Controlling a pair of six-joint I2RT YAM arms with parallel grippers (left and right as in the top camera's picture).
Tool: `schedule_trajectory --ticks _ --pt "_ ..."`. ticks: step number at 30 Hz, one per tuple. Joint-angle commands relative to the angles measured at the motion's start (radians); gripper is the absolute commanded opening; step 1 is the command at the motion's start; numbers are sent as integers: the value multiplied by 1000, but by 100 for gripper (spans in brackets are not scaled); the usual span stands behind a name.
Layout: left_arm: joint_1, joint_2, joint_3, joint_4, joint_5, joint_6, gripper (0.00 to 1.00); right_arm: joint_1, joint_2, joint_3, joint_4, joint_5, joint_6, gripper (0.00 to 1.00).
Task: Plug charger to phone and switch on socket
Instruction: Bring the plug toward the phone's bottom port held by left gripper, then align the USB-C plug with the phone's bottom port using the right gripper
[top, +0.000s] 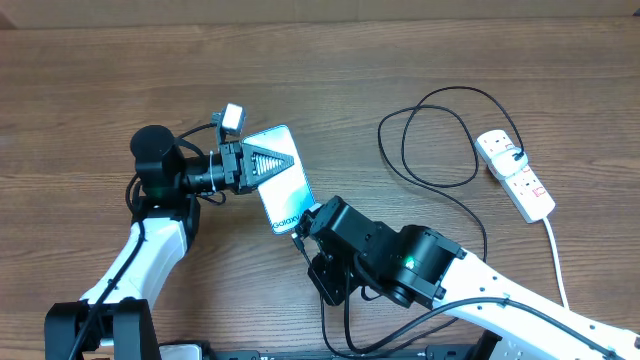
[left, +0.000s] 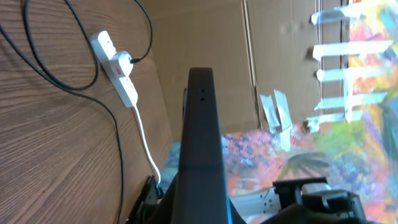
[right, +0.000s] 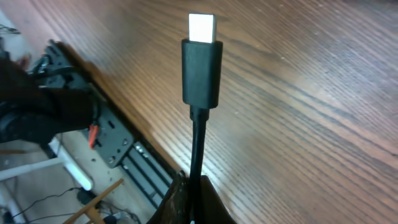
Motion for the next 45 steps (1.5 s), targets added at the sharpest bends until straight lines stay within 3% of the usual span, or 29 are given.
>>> schedule_trajectory --ticks 1,12,28,39,45 --pt "-2 3 27 2 42 61 4 1 -3 34 -22 47 -14 4" --pt "0 3 27 2 15 110 4 1 -3 80 -63 46 -1 4" --pt "0 3 27 2 3 104 4 1 -3 80 21 74 19 4" --pt "0 3 27 2 81 105 4 1 -3 80 88 298 15 4" --pt "2 3 26 2 50 105 4 2 -3 80 20 135 16 4"
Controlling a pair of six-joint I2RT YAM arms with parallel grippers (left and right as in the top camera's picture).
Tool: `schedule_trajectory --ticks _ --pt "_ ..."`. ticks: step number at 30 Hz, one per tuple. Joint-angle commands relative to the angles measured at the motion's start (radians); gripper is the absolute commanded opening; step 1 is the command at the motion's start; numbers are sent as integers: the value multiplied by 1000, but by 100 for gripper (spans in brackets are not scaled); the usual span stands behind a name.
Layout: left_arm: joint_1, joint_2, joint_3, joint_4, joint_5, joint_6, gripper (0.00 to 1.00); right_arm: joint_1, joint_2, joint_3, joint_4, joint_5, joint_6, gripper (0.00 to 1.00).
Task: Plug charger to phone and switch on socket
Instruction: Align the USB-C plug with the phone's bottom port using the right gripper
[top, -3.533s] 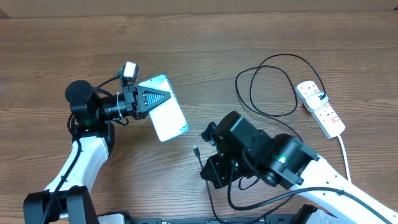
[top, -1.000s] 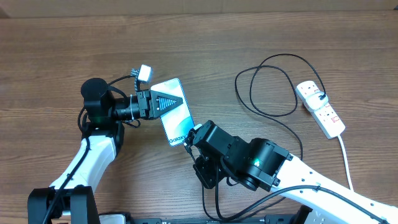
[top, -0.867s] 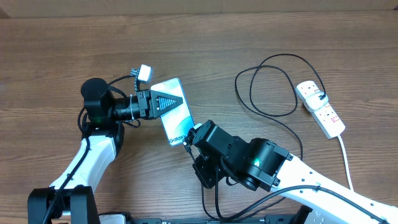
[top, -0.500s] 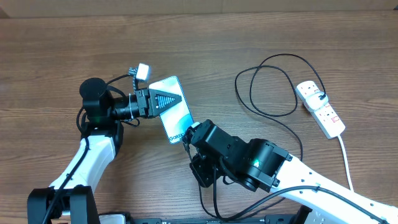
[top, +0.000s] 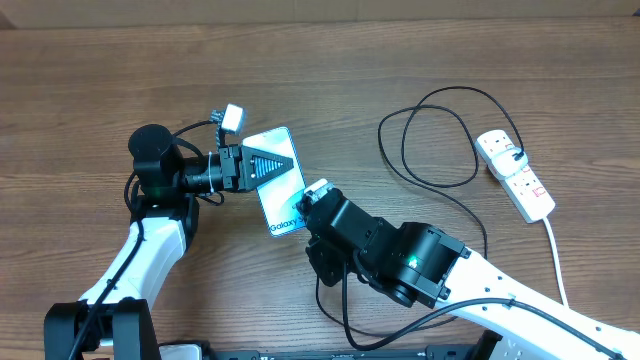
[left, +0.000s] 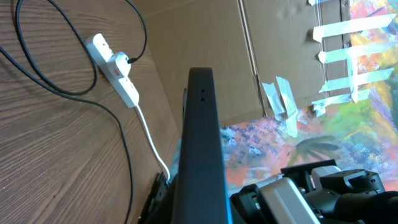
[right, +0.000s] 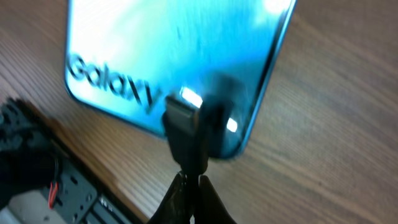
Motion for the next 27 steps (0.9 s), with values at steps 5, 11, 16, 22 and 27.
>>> schedule_trajectory --ticks 5,11,16,22,27 --pt "0 3 21 2 -41 19 4 5 -4 25 -46 -257 -4 4" --pt "0 3 22 2 -45 9 4 7 -3 23 -45 -246 -4 4" --pt "0 3 21 2 -44 -8 4 7 22 0 -38 -181 -4 4" --pt "0 3 21 2 -28 -6 4 7 63 0 -11 -167 -29 4" --pt "0 3 22 2 -26 60 4 7 64 0 -14 -167 -34 4"
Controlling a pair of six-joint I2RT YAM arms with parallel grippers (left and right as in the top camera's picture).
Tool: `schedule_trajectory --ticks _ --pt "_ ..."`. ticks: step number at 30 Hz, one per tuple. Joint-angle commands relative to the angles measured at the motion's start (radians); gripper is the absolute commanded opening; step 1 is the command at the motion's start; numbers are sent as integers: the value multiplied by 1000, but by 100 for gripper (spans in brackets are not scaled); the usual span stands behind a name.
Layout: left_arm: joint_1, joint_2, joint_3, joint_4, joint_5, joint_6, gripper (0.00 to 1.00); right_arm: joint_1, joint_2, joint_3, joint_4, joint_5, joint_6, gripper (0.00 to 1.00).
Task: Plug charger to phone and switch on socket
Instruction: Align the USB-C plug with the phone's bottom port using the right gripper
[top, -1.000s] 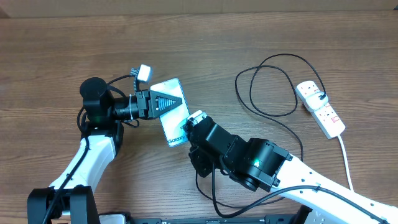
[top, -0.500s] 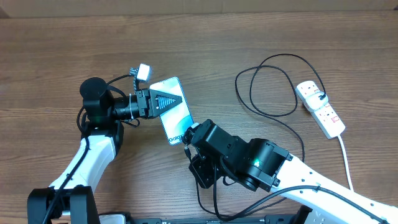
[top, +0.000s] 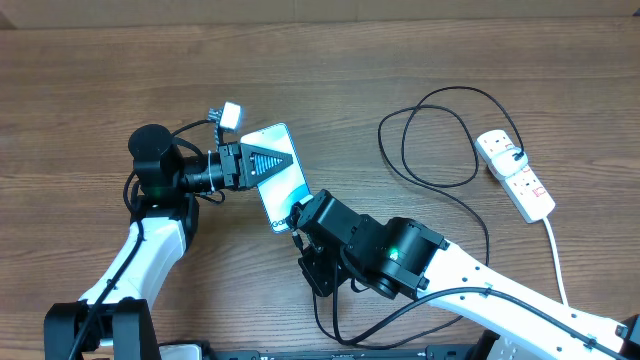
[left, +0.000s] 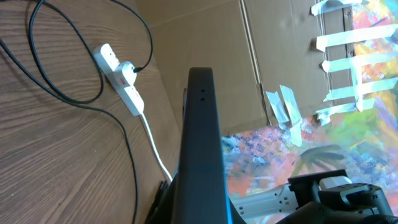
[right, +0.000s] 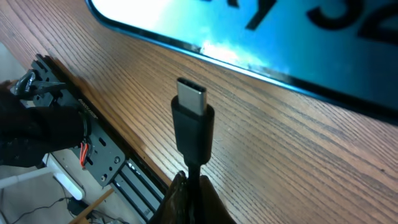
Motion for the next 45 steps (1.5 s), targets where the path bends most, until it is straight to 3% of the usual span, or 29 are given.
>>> schedule_trajectory --ticks 1,45 --pt "0 3 22 2 16 56 4 6 -3 1 1 11 -19 4" --pt "0 3 22 22 90 27 4 -40 -3 1 7 -55 -8 4"
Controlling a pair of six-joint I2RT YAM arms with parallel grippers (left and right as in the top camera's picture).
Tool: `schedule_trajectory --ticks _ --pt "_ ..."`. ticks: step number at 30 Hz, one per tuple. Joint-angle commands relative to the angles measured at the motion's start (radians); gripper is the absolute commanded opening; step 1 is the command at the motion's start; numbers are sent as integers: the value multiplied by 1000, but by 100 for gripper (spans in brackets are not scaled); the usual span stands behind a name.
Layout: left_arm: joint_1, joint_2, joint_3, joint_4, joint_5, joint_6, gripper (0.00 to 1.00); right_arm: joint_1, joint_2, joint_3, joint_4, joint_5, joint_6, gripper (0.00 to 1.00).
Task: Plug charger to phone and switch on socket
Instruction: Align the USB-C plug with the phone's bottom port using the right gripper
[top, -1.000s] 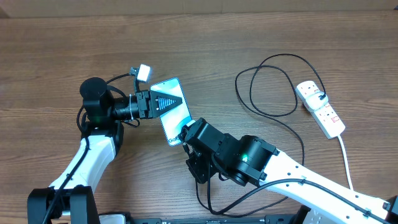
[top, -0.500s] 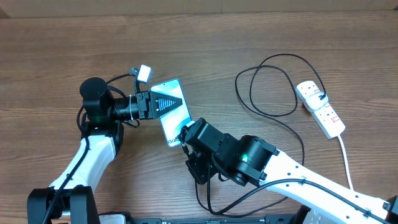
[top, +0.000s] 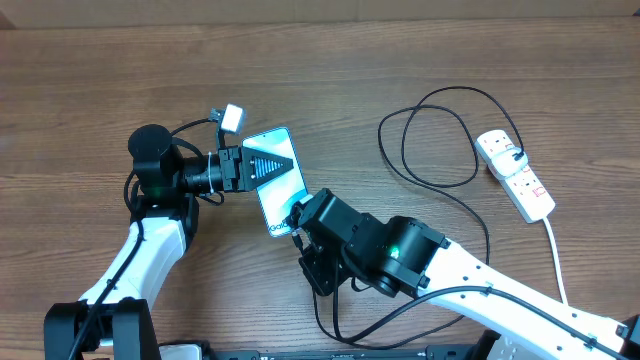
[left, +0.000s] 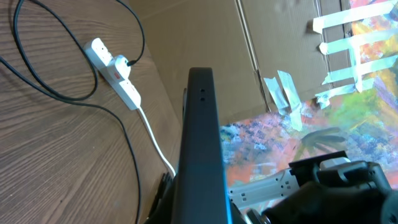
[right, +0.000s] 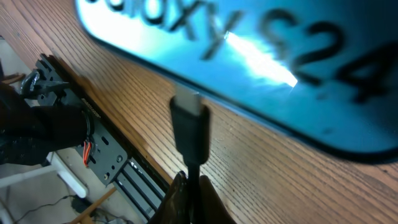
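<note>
My left gripper (top: 268, 164) is shut on the phone (top: 278, 192), holding its upper end; the blue "Galaxy S24" screen (right: 267, 62) faces up. The left wrist view shows the phone edge-on as a dark bar (left: 200, 137). A black USB-C plug (right: 189, 124) sticks up from my right gripper (right: 189, 191), which is shut on the cable just below it. The plug's metal tip sits at the phone's lower edge; whether it is in the port cannot be told. The white power strip (top: 516, 176) lies at the far right with the charger's adapter plugged in.
The black charger cable (top: 440, 130) loops across the table between the strip and my right arm (top: 400, 255). The strip's white lead (top: 555, 255) runs to the front edge. A black rail of the stand (right: 93, 124) borders the table's front.
The plug's tip was a short way below the phone's lower edge; now it touches that edge. The phone's lower end has shifted slightly. Both grippers keep their holds.
At first my right gripper held the plug over bare table beside the phone's lower end, the left holding the phone. Then the plug was in front of the screen's lower corner. Then it was below the edge, and now it meets the edge.
</note>
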Motion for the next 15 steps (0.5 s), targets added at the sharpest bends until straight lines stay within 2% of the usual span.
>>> schedule_trajectory --ticks 1,15 --pt "0 3 22 11 40 -11 4 -30 -3 1 8 -43 -1 4" --pt "0 3 22 45 39 -10 4 -35 -3 1 38 -125 0 4"
